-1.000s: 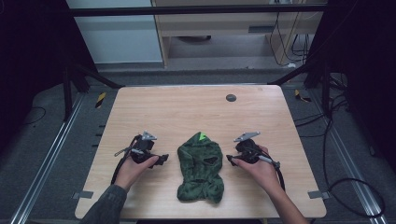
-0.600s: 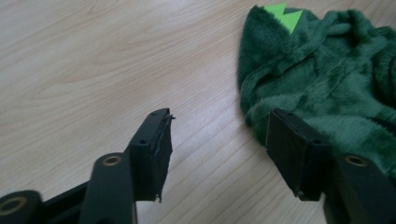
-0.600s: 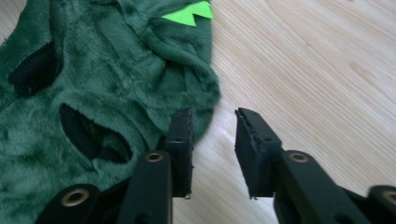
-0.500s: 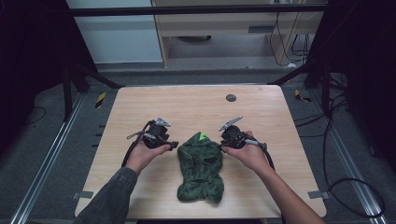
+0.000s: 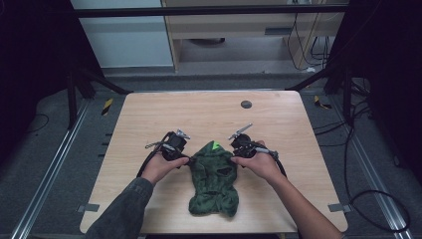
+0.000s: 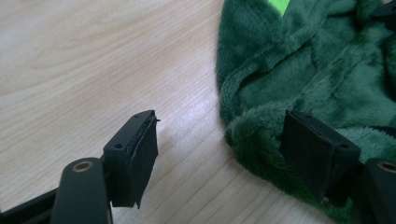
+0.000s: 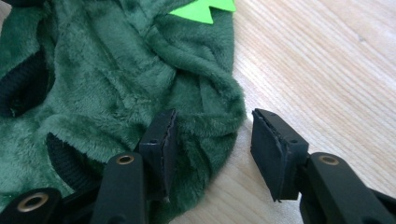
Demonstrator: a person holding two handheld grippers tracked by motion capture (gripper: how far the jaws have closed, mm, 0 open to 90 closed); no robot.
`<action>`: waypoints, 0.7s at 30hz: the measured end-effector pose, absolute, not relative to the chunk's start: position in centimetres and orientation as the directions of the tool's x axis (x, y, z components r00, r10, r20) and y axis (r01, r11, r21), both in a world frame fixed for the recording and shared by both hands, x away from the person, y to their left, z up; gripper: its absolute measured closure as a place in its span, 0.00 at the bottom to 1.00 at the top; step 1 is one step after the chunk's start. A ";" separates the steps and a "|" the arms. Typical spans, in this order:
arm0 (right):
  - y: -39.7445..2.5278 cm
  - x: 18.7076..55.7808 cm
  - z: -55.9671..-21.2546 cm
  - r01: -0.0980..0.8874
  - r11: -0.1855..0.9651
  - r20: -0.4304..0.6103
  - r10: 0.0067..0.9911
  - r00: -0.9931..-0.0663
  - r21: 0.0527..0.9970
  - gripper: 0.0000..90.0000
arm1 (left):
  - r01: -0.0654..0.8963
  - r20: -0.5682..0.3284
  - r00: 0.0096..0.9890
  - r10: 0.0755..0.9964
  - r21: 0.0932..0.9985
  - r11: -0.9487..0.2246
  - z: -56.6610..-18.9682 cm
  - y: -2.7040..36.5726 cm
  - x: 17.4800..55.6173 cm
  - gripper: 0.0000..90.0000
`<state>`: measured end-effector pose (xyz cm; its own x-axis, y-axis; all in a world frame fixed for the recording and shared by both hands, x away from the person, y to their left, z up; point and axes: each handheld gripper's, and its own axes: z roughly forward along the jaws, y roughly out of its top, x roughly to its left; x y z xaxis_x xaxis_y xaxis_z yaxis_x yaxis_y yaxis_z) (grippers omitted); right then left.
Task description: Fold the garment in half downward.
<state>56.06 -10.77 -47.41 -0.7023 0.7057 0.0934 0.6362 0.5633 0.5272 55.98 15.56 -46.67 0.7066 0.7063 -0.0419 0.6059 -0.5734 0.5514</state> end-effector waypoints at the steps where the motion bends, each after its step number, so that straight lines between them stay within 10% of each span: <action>1: -10.7 56.1 -47.5 0.635 0.567 0.094 0.703 -0.705 0.524 0.56 | 0.609 -0.044 0.706 0.707 0.547 -0.574 -46.8 15.6 56.0 0.30; 9: -10.3 56.0 -47.9 0.627 0.589 0.087 0.690 -0.719 0.510 0.60 | 0.613 -0.044 0.718 0.694 0.512 -0.602 -47.7 15.4 55.8 0.37; 21: -9.8 55.6 -47.8 0.598 0.618 0.097 0.650 -0.754 0.511 0.86 | 0.600 -0.091 0.747 0.659 0.518 -0.609 -47.6 14.8 55.3 0.79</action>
